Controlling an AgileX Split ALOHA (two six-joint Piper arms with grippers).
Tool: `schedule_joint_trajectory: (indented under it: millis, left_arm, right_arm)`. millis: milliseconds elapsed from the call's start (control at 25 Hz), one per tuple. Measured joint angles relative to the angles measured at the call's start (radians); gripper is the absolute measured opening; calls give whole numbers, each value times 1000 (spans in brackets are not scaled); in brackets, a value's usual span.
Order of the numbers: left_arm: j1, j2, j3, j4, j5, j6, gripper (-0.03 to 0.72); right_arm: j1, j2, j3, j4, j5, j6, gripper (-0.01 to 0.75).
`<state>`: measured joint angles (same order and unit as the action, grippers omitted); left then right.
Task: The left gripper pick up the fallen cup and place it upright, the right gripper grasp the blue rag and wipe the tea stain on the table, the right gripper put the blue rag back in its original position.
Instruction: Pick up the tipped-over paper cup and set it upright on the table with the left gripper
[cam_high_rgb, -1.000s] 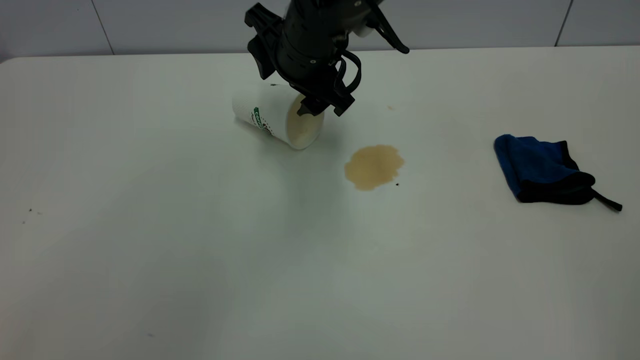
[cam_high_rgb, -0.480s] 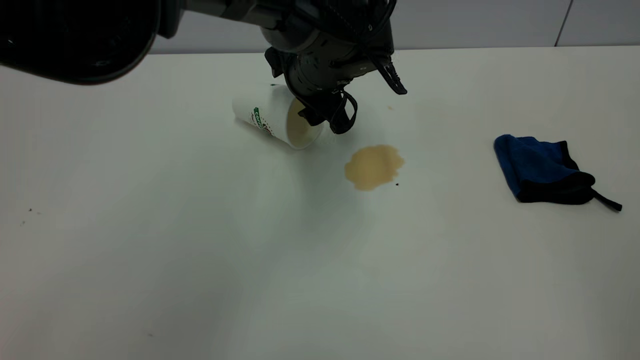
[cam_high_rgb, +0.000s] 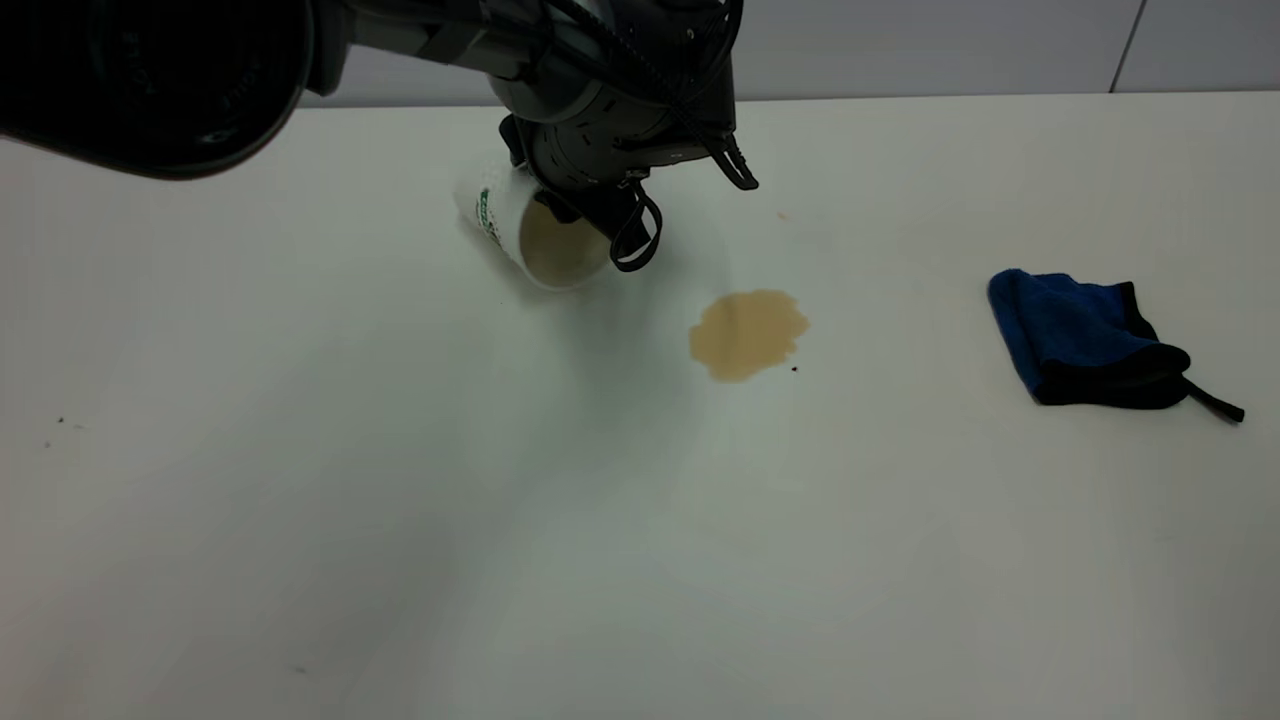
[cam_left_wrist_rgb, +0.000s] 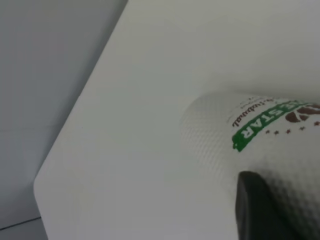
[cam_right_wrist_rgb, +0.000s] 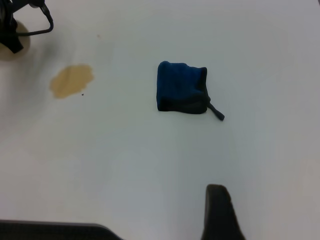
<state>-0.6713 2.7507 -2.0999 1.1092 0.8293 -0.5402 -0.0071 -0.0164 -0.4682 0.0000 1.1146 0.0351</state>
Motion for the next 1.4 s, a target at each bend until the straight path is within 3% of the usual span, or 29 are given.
schedule_joint_trajectory:
  millis: [120, 280, 440, 640, 920, 1040, 1400]
  left_arm:
    - [0, -31, 0, -16, 65, 29, 39]
    - [1, -153, 0, -208, 181, 203, 10]
    - [27, -327, -1, -438, 209, 384, 8]
    - [148, -434, -3, -780, 222, 586, 8]
    - [323, -355, -2, -1213, 193, 816, 8]
    - [341, -305, -2, -1283, 183, 862, 8]
    - [361, -237, 0, -1282, 127, 866, 15]
  right_arm:
    - [0, 0, 0, 0, 0, 0, 526]
    - [0, 0, 0, 0, 0, 0, 526]
    - [0, 0, 0, 0, 0, 0, 526]
    - [0, 0, 0, 0, 0, 0, 526]
    - [0, 0, 0, 0, 0, 0, 526]
    - [0, 0, 0, 0, 0, 0, 526]
    - [0, 0, 0, 0, 0, 0, 526]
